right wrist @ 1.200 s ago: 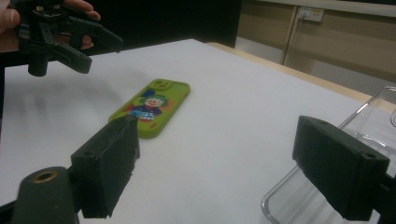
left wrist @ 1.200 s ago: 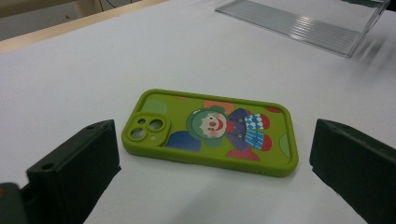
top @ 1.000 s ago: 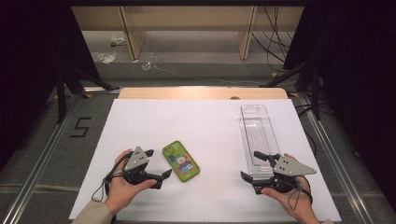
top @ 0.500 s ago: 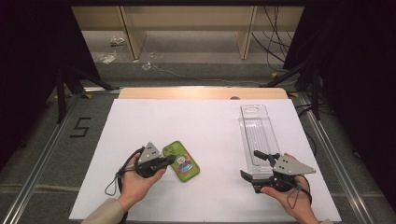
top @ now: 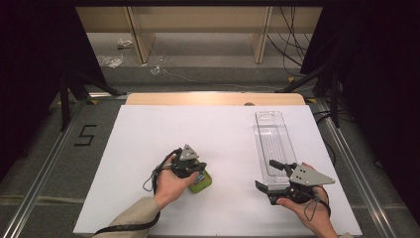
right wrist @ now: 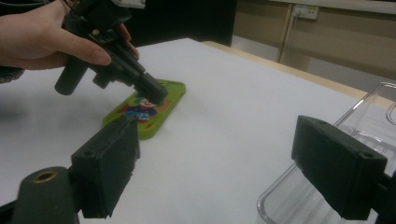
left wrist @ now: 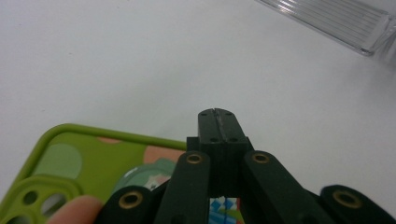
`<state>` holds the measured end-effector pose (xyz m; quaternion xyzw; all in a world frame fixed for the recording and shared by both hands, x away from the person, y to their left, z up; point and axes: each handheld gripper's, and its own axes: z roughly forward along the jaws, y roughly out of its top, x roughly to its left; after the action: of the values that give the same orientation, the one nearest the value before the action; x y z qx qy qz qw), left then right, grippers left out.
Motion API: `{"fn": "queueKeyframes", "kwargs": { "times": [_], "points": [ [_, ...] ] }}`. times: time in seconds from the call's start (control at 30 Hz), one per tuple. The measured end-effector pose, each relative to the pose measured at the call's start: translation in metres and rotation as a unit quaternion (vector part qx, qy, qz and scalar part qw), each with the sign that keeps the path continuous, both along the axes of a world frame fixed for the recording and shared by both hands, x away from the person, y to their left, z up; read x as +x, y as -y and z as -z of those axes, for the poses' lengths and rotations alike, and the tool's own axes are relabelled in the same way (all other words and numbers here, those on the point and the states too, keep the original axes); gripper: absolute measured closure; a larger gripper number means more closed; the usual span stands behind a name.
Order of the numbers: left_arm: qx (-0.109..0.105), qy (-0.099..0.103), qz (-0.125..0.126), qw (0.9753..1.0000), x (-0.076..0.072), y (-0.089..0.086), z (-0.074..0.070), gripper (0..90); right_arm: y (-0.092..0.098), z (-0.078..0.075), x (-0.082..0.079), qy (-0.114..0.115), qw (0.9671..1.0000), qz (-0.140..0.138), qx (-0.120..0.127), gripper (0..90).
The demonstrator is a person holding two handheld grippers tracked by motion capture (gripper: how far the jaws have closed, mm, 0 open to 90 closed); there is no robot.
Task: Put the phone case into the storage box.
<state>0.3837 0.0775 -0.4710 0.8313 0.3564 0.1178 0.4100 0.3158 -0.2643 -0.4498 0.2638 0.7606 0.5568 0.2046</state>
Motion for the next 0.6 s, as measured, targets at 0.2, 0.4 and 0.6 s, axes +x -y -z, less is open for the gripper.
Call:
{"fn": "queueKeyframes", "kwargs": {
  "times": [0.2, 0.4, 0.6],
  "points": [
    [0.024, -0.011, 0.015, 0.9995, 0.004, 0.027, 0.006, 90.0, 0.0, 0.0, 0.0, 0.0, 1.0, 0.0, 0.001, 16.4],
    [0.031, -0.022, 0.023, 0.999, 0.005, 0.035, 0.011, 90.0, 0.0, 0.0, 0.0, -0.002, 1.0, -0.002, 0.001, 16.4],
    [0.045, -0.025, 0.029, 0.9983, 0.005, 0.042, 0.014, 90.0, 0.0, 0.001, 0.0, -0.003, 1.0, -0.002, 0.001, 16.4]
  ]
}}
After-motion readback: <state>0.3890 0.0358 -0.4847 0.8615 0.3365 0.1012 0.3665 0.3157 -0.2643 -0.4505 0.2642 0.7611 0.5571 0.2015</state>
